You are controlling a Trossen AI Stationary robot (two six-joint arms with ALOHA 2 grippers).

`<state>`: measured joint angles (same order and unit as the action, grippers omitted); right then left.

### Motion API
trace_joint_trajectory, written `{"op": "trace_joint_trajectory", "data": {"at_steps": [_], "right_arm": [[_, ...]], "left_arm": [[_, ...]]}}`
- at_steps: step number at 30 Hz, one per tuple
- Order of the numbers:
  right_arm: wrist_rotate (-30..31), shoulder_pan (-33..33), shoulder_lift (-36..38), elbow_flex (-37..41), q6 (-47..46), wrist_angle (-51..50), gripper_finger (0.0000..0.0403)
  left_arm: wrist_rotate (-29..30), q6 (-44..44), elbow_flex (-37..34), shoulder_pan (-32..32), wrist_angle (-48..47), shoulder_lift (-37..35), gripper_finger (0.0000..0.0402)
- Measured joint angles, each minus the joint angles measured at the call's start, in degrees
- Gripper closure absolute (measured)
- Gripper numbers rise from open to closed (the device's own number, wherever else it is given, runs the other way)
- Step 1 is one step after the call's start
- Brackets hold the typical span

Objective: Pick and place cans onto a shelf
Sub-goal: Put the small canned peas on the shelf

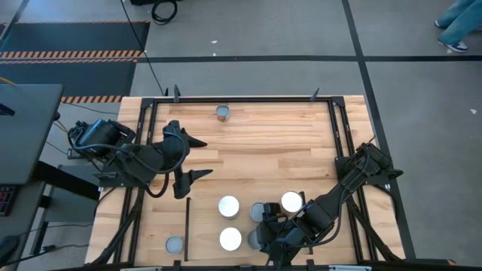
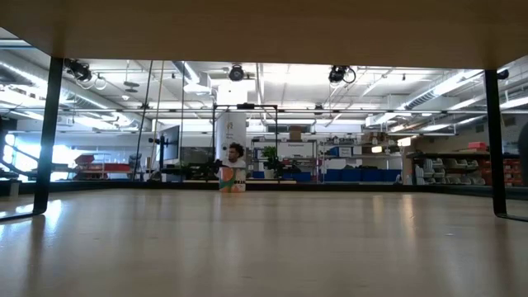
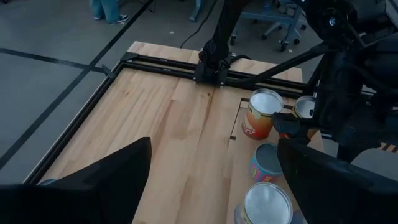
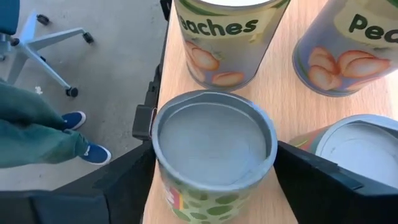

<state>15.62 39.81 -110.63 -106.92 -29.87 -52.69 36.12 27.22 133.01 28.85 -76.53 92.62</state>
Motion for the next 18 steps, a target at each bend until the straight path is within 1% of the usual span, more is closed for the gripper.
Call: {"op": "trace_joint_trajectory", "data": {"at_steps": [3, 6, 14, 18], "right_arm": [[-0.2, 0.0, 0.0, 0.0, 0.0, -0.1, 0.0059], [-0.2, -0.1, 0.0, 0.0, 0.3, -0.2, 0.0050], [-0.4, -0.3, 0.0, -0.2, 0.5, -0.9, 0.0054], [-0.2, -0.3, 0.0, -2.7, 1.6, -1.3, 0.0055]], "left_arm": [[0.0, 0.0, 0.0, 0.0, 0.0, 0.0, 0.0049], [0.0, 0.0, 0.0, 0.0, 0.0, 0.0, 0.0049], [0.0, 0.2, 0.0, 0.0, 0.0, 0.0, 0.0049], [0.0, 0.2, 0.0, 0.0, 0.0, 0.0, 0.0049]]}}
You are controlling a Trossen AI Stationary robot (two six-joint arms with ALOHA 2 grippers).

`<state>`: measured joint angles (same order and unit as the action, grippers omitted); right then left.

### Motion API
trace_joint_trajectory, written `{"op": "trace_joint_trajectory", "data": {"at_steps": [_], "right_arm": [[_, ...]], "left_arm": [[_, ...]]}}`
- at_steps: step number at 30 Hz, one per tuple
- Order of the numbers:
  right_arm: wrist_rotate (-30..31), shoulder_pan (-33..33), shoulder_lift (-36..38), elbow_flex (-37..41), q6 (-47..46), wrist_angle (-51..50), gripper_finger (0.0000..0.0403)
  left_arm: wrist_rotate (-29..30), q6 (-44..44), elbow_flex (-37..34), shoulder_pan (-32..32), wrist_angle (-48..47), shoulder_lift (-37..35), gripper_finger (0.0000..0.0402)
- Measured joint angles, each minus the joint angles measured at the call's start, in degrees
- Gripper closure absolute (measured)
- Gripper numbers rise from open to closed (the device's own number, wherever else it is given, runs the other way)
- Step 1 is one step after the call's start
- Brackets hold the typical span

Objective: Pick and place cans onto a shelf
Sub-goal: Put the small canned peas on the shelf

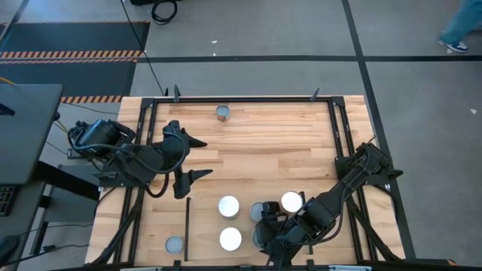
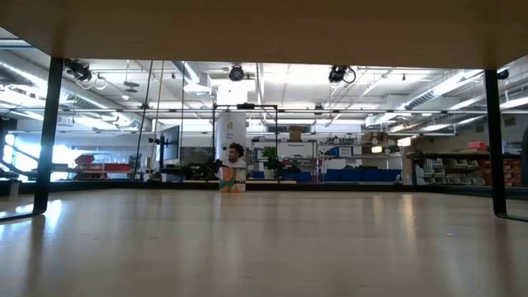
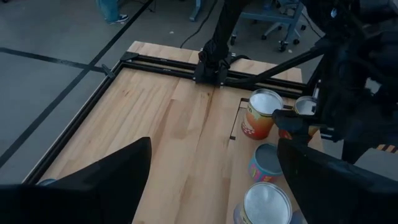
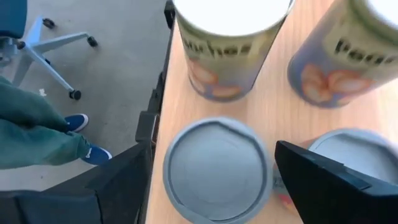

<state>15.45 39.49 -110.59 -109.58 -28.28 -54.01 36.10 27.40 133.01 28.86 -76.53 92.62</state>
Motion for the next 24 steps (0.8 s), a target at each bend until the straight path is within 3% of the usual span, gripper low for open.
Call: {"op": "trace_joint_trajectory", "data": {"at_steps": [7, 12, 24], "right_arm": [[5.7, -0.3, 0.1, -7.3, 3.7, -6.0, 0.0055], [9.0, -0.2, 0.1, -8.4, 8.1, -7.1, 0.0055], [8.2, -0.7, 0.0, 0.3, 5.8, -4.5, 0.0055]], "left_arm": [[0.0, 0.5, 0.0, 0.0, 0.0, 0.0, 0.0049], [0.0, 0.4, 0.0, 0.7, 0.0, 0.0, 0.0049], [0.1, 0.5, 0.0, 3.2, 0.0, 0.0, 0.0049]]}}
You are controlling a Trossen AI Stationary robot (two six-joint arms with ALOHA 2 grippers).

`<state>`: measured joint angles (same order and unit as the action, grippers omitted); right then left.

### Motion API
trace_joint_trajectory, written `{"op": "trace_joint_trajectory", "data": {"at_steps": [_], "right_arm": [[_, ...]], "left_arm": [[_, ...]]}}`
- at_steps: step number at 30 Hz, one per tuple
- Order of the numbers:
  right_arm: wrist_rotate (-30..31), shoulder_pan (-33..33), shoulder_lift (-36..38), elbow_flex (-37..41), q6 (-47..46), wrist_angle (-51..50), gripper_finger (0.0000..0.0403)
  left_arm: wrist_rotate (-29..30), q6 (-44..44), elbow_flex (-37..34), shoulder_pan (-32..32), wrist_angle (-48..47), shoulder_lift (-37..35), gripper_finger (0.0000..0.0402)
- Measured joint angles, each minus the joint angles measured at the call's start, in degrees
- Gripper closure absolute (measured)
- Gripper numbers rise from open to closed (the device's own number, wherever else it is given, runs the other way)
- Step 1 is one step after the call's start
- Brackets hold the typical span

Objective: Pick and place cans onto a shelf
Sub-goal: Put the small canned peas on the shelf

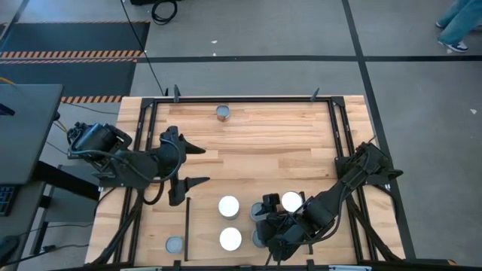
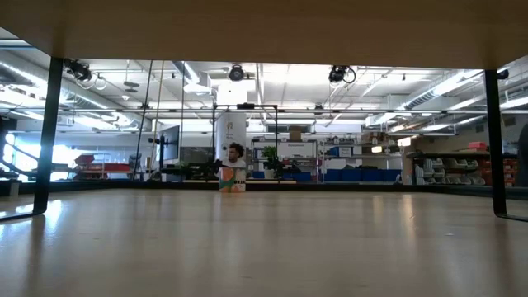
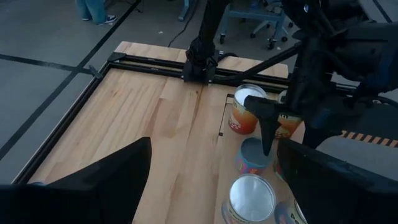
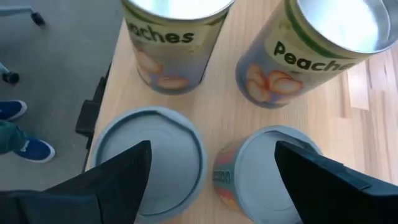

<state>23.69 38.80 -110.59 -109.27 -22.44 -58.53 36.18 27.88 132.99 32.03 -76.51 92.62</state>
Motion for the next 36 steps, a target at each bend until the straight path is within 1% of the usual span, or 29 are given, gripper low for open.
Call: {"op": "trace_joint_trajectory", "data": {"at_steps": [15, 18, 23, 29, 36], "right_arm": [[0.6, -2.7, 0.0, 0.1, 0.2, -0.3, 0.0055], [0.3, -2.5, 0.0, 0.1, 2.9, -0.3, 0.0055], [2.0, -1.9, 0.0, 0.1, 6.0, -0.3, 0.0055], [0.9, -2.1, 0.0, 0.3, 8.8, 0.0, 0.0055], [0.7, -2.4, 0.0, 2.3, 7.9, 1.9, 0.0055]], "left_arm": [[0.0, 0.1, 0.0, 0.1, 0.0, 0.0, 0.0049], [0.0, 0.1, 0.0, 0.1, 0.0, 0.0, 0.0049], [0.0, 0.1, 0.0, 0.1, 0.0, 0.0, 0.0049], [0.0, 0.1, 0.0, 0.1, 0.0, 0.0, 0.0049], [0.0, 0.1, 0.0, 0.1, 0.0, 0.0, 0.0049]]}}
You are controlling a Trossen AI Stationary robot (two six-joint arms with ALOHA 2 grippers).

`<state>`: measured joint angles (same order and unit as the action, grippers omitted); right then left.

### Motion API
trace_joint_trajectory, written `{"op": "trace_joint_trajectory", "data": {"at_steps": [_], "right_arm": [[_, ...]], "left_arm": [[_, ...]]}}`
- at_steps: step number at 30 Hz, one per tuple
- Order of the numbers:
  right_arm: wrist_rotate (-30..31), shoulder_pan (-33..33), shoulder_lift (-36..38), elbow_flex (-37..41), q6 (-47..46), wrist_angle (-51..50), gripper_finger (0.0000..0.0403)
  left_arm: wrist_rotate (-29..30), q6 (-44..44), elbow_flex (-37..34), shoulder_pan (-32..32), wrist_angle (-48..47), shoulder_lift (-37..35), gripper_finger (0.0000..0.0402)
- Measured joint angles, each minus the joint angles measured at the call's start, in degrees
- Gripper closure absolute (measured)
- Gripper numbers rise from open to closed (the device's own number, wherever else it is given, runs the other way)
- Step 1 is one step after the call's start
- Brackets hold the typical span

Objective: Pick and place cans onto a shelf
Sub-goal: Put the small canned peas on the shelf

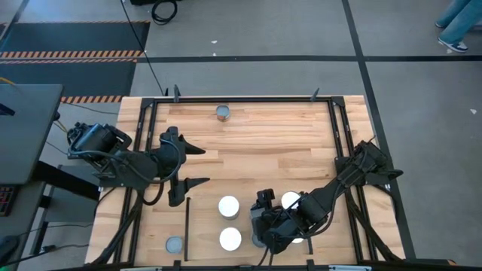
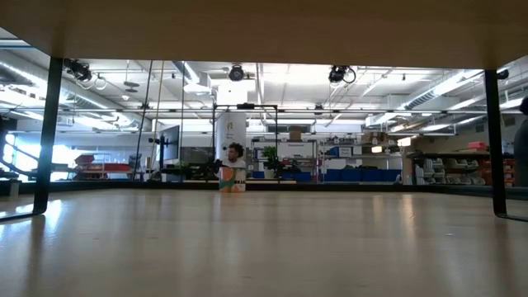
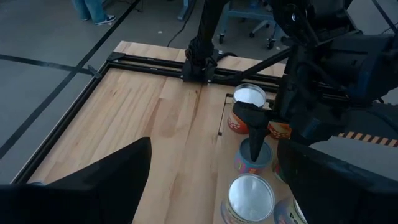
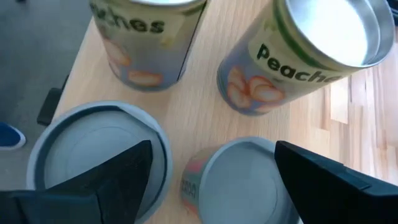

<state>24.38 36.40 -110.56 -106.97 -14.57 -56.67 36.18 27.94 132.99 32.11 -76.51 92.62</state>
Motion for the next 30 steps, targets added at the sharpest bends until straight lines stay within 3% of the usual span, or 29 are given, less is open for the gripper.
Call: {"op": "trace_joint_trajectory", "data": {"at_steps": [30], "right_arm": [[0.5, -0.1, 0.5, 0.0, -0.6, -1.5, 0.0055]], "left_arm": [[0.0, 0.0, 0.0, 0.0, 0.0, 0.0, 0.0049]]}}
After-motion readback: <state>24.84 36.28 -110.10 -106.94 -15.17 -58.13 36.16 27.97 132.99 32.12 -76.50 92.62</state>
